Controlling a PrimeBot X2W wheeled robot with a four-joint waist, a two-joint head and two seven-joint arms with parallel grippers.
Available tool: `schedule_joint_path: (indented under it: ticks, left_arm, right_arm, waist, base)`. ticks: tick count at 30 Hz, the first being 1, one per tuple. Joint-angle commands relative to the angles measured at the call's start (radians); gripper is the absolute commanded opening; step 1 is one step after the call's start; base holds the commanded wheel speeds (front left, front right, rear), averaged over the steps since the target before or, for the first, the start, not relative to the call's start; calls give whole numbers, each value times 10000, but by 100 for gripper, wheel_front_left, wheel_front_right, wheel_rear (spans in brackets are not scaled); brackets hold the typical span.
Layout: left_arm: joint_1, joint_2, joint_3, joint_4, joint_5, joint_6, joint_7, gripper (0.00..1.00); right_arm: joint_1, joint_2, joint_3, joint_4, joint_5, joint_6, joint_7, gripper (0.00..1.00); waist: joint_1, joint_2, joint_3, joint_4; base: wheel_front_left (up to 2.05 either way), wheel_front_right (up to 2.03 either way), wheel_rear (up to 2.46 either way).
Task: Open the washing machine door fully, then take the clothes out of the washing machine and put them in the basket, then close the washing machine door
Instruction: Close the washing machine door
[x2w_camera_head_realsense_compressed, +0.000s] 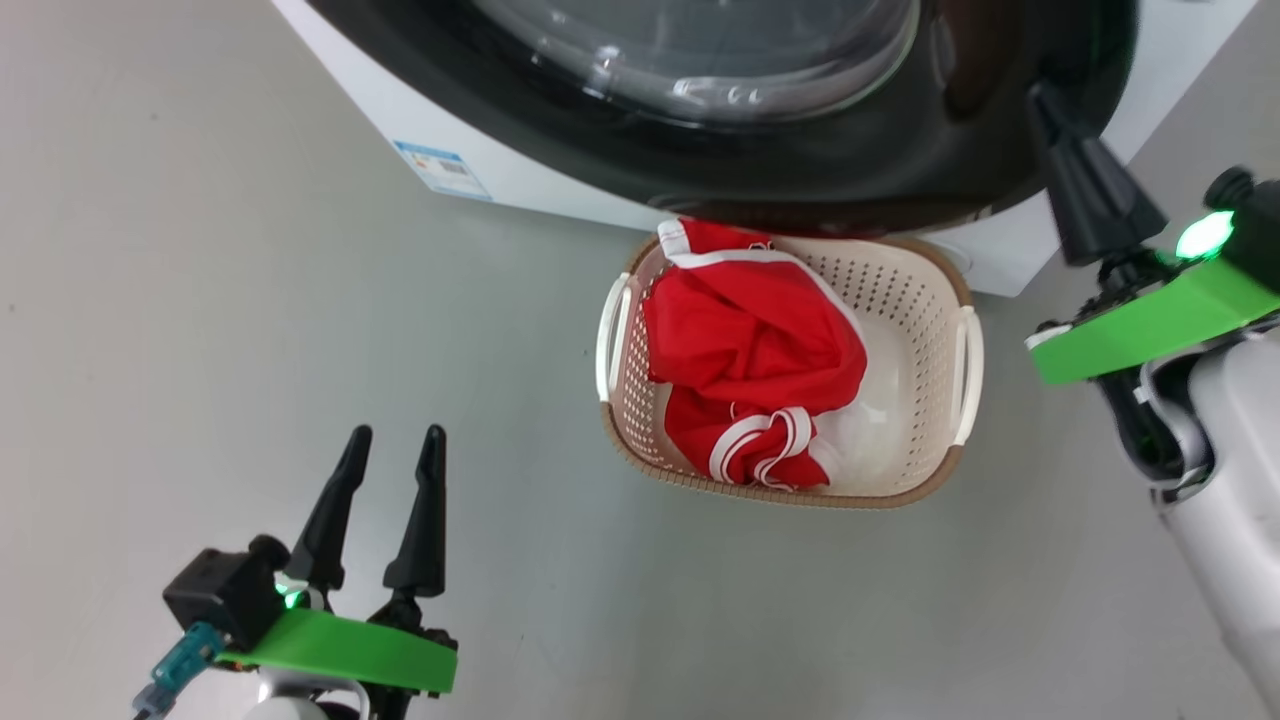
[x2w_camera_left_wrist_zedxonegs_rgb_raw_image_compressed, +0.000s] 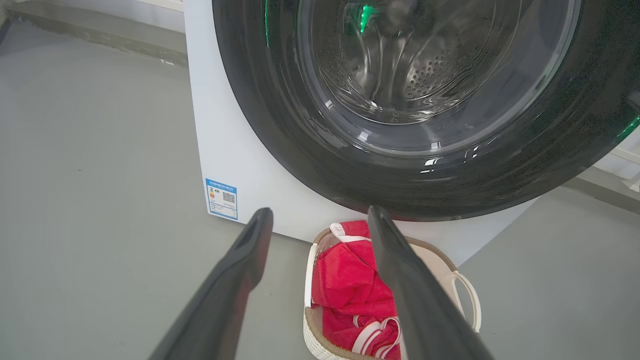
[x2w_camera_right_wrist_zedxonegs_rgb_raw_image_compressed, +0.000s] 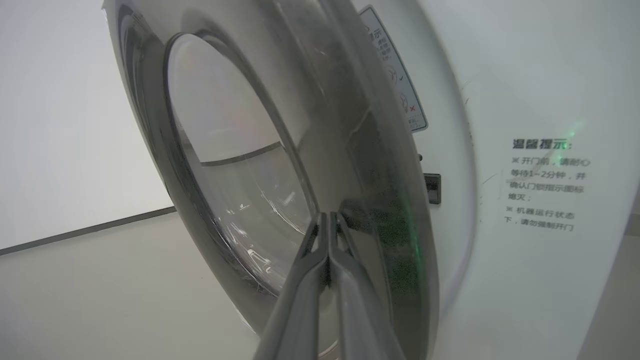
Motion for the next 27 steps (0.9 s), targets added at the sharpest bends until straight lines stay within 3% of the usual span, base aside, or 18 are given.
schedule_joint_path:
  ticks: [1,15,27]
  left_arm:
    - [-210,122,280,-255,-42,-56,-120,100]
    - [-626,122,-80,-265,-322,-56,-120,100]
    - [-721,122,-53,-228,-346,-56,-120,100]
  right_arm:
    - [-174,-102,-21,-262,162,29,-63,0]
    - [-1208,-641,-417,-306,179,29,-63,0]
    - [-1312,-516,-396,-306,116,29,-63,0]
  waist:
    - [0,0,237,138]
    - [0,0,968,481]
    - [0,0,981,488]
  base:
    - [0,0,0]
    - [0,0,0]
    - [0,0,0]
